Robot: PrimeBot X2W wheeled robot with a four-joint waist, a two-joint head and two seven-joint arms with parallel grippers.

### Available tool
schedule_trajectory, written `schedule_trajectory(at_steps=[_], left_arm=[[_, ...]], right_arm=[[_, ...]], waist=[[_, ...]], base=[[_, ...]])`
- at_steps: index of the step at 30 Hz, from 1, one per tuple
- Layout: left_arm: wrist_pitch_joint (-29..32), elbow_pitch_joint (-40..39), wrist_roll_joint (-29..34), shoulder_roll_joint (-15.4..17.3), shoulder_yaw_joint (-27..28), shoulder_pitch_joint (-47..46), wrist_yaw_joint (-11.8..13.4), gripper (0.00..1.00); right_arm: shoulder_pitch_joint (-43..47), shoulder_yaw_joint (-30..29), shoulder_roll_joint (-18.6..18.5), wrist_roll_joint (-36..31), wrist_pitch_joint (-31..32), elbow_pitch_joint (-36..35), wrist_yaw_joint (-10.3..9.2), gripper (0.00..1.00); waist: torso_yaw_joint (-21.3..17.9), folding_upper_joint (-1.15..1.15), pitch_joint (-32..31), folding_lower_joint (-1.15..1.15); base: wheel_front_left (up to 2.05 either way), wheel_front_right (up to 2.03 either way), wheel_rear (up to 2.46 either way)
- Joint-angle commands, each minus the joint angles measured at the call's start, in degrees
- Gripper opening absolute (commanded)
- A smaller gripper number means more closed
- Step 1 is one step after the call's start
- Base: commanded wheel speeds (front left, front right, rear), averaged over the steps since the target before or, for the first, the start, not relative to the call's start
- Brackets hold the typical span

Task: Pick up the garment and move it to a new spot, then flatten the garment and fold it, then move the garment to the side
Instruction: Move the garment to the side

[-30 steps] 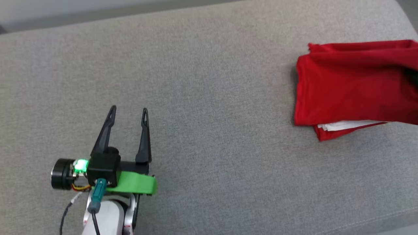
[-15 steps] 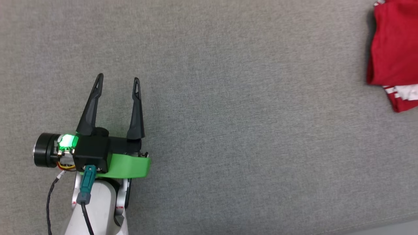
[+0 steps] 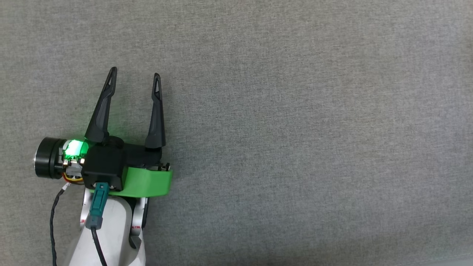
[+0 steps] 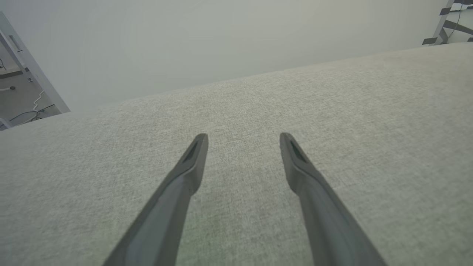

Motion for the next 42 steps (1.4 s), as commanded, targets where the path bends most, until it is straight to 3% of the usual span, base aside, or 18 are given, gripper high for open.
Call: schedule_trajectory(at_steps=[1, 2, 7, 11, 18, 21, 24, 30, 35, 42], left_arm=[[-0.3, 0.0, 0.1, 0.5, 0.0, -0.9, 0.6, 1.00], [-0.3, 0.1, 0.1, 0.6, 0.0, -0.8, 0.7, 1.00], [-0.3, 0.6, -0.4, 0.4, -0.8, -0.4, 1.0, 1.00], [-0.3, 1.6, -1.2, 0.1, -1.0, 0.6, 1.3, 1.00], [-0.3, 2.8, -2.9, -0.8, 0.1, 5.4, 2.1, 1.00], [-0.3, 3.1, -3.7, -1.3, 1.0, 7.9, 2.3, 1.00], [-0.3, 3.4, -3.9, -1.8, 1.5, 9.7, 2.3, 1.00], [-0.3, 4.2, -4.1, -2.4, 2.4, 11.7, 1.6, 1.00], [-0.3, 5.0, -4.0, -2.9, 3.3, 12.8, 1.3, 1.00], [-0.3, 6.2, -4.1, -3.7, 4.2, 14.5, 0.7, 1.00]], right_arm=[[-1.4, -0.3, 0.3, -1.0, -1.8, 1.3, -0.04, 0.48], [-1.7, -0.3, 0.6, -1.6, -3.0, 2.1, -0.04, 1.00], [-1.8, 0.9, 1.5, -3.6, -7.7, 5.6, -0.04, 1.00], [-1.5, 0.3, 1.5, -4.7, -15.7, 5.7, -0.04, 1.00], [0.9, -3.2, 3.6, -6.3, -22.8, -0.8, -0.04, 1.00], [3.9, -8.9, 7.0, -9.2, -22.9, -11.1, -0.04, 1.00], [9.1, -13.0, 12.9, -13.6, -22.9, -21.4, -0.04, 1.00], [18.3, -13.6, 21.5, -16.9, -22.9, -36.0, -0.04, 1.00], [24.9, -10.5, 27.1, -18.1, -22.9, -41.8, -0.04, 1.00], [34.7, -7.1, 32.8, -18.5, -22.9, -43.4, -0.04, 1.00]], waist=[[0.2, 0.00, -0.3, 0.00], [0.2, 0.00, -0.6, 0.00], [0.6, 0.00, -3.5, 0.00], [1.2, 0.00, -7.5, 0.00], [1.9, 0.00, -15.9, 0.00], [2.0, 0.00, -18.9, 0.00], [2.8, 0.00, -21.6, 0.00], [4.4, 0.00, -25.0, 0.00], [5.6, 0.00, -27.2, 0.00], [6.7, 0.00, -29.9, 0.00]], base=[[0.00, 0.00, 0.00], [0.00, 0.00, 0.00], [0.00, 0.00, 0.00], [0.00, 0.00, 0.00], [0.00, 0.00, 0.00], [0.00, 0.00, 0.00], [0.00, 0.00, 0.00], [0.00, 0.00, 0.00], [0.00, 0.00, 0.00], [0.00, 0.00, 0.00]])
